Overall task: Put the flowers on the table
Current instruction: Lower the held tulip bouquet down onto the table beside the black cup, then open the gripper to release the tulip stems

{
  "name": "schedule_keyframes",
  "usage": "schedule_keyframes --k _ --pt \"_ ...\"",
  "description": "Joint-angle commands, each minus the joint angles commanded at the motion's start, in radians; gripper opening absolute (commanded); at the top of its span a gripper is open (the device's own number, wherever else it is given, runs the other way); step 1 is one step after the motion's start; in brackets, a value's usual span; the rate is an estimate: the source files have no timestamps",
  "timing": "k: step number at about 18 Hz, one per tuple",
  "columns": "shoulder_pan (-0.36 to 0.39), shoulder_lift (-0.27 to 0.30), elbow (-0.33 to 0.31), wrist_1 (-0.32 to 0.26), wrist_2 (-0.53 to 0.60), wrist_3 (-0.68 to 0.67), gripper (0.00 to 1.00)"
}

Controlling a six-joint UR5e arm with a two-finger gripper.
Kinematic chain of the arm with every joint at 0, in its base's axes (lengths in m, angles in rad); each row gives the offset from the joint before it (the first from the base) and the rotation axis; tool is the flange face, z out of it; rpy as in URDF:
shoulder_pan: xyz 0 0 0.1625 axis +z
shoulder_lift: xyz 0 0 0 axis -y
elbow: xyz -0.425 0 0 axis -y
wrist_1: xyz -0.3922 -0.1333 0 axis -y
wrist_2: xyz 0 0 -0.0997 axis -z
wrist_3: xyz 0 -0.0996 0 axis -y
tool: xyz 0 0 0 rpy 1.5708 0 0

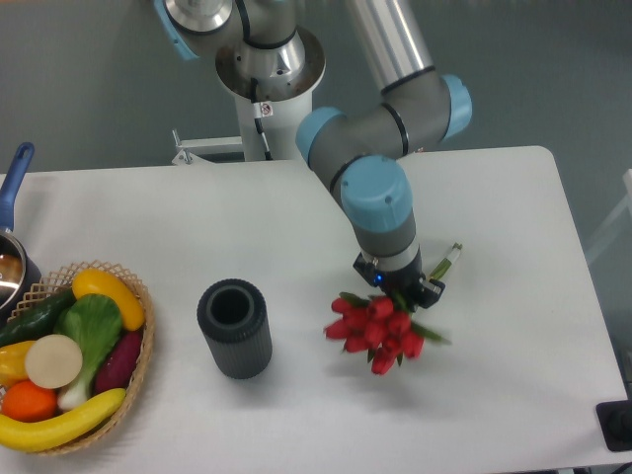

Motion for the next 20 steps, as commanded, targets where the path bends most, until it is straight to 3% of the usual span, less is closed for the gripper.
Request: schedule_keyframes --k 8,9,11,16,20 --pt "0.002 -0.022 0.023 0.000 -0.002 0.002 0.42" --pt "0.002 -0.012 0.023 0.000 -0.006 0.002 0.50" --pt "0.006 0.030 0.025 0.003 -0.006 0.009 1.00" --pt "0.067 0.115 0.028 0.063 -0.112 0.000 1.00" --pt "0.113 0.222 0.042 0.019 -0.230 0.000 1.00"
